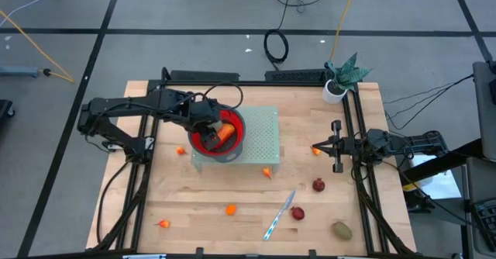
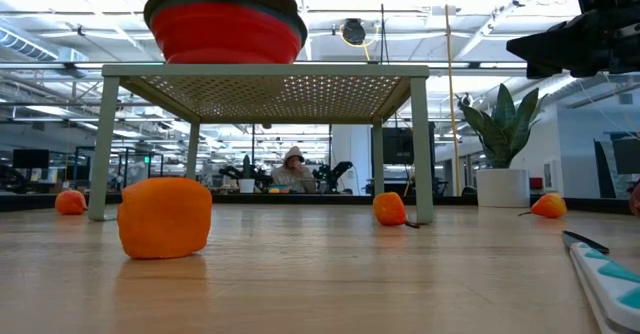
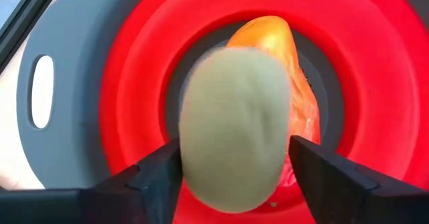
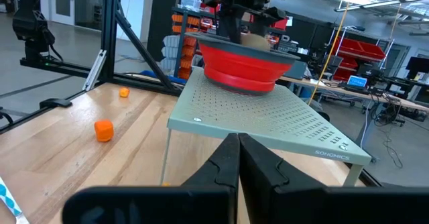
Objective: Pick & Place Fruit
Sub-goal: Put the kiwi into the red strainer bowl on the shelf, then put the orange pear into the red strainer bowl on the shelf
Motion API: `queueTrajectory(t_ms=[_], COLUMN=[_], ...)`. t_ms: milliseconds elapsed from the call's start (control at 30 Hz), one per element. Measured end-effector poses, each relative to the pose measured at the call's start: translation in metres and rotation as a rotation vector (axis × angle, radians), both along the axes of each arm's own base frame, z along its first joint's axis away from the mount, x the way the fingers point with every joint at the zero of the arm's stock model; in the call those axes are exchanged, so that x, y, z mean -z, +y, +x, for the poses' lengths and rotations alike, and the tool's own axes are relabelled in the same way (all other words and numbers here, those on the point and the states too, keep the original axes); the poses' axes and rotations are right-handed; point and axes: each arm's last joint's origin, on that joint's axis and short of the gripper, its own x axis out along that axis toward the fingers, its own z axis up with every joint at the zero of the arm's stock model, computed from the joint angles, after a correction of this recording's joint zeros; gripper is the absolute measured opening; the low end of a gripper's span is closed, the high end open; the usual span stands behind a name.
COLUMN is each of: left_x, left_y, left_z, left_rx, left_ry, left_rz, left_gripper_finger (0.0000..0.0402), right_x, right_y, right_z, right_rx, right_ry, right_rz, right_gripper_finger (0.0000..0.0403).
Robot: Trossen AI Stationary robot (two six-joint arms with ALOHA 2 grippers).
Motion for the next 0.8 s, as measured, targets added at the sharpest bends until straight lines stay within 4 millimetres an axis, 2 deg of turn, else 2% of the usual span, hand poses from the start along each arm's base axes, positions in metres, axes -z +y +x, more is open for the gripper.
queueTrajectory(t_ms=[167,333,667,800], left_x=[0.000,-0.006,-0.056,-0.065], left_y=[0.000,0.000,-0.007,-0.018], left_z=[0.000,-0.004,-0.027,-0.036], left_rx=[0.000,0.000,-0.034,-0.060], left_ry=[0.000,-0.007,-0.174,-0.224], left_rz=[0.000,-0.001,0.026,0.006], left_gripper_finger=[0.0305,0.0314,0.0315,0.0315], right_x=[0.000,0.000,0.000,0.000], right_y=[0.000,0.000,0.000,0.000], right_z=[0.000,0.000,0.000,0.000], right_rx=[0.000,0.000,0.000,0.000], right_ry=[0.000,0.000,-0.001,0.000], right_rz=[0.000,0.000,0.001,0.000], right_gripper_finger=[0.0000,0.0000,0.0000,0.0000])
